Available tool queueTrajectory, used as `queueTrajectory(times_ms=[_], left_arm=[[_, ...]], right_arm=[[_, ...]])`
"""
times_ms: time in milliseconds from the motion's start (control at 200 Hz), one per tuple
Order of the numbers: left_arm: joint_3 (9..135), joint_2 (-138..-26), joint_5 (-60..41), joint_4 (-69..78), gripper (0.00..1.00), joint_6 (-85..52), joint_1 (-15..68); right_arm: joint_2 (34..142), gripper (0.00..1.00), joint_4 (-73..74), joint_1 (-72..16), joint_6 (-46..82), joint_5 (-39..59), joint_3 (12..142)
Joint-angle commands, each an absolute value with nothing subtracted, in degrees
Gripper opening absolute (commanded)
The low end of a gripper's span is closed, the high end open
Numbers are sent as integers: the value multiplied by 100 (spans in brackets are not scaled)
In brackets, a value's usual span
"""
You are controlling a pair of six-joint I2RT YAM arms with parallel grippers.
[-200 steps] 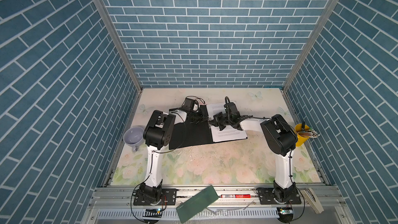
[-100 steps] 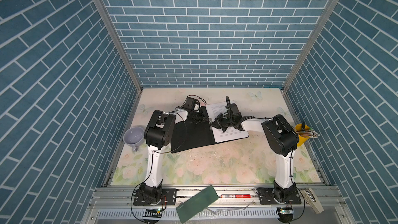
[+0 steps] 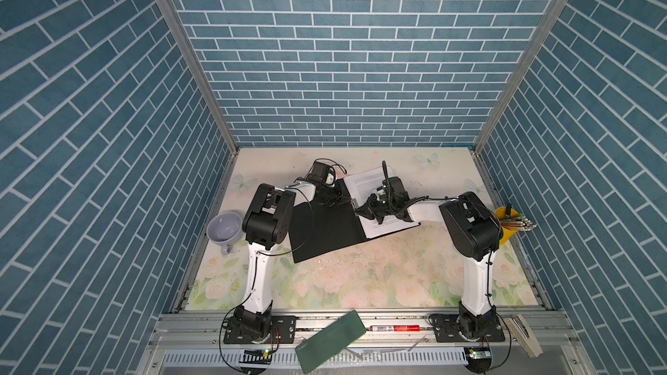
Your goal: Put the files into the folder
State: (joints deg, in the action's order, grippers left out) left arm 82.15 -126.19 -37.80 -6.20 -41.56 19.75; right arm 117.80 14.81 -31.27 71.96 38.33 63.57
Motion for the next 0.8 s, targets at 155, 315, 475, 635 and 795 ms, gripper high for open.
queueTrajectory(times_ms=[155,315,475,635,795], left_arm=[[8126,-13034,-3386,-1188,13,-4068,1975],[8116,-13031,-3393,-1179,13,-4077,1975],[8114,-13034,-3410,-1169,13,-4087,1986],[8116,-13035,-3435,-1158,13,-4087,1985],[8093,-13012,-3463,-1140,13,-4087,1984]], right_arm=[[12479,0,-120,-2871,6907,3199,5897],[12650,0,-272,-2868,6845,3078,5863],[12846,0,-368,-2865,6799,2973,5847],[12961,0,-388,-2856,6774,2953,5829],[12864,0,-360,-2814,6781,2936,5722]])
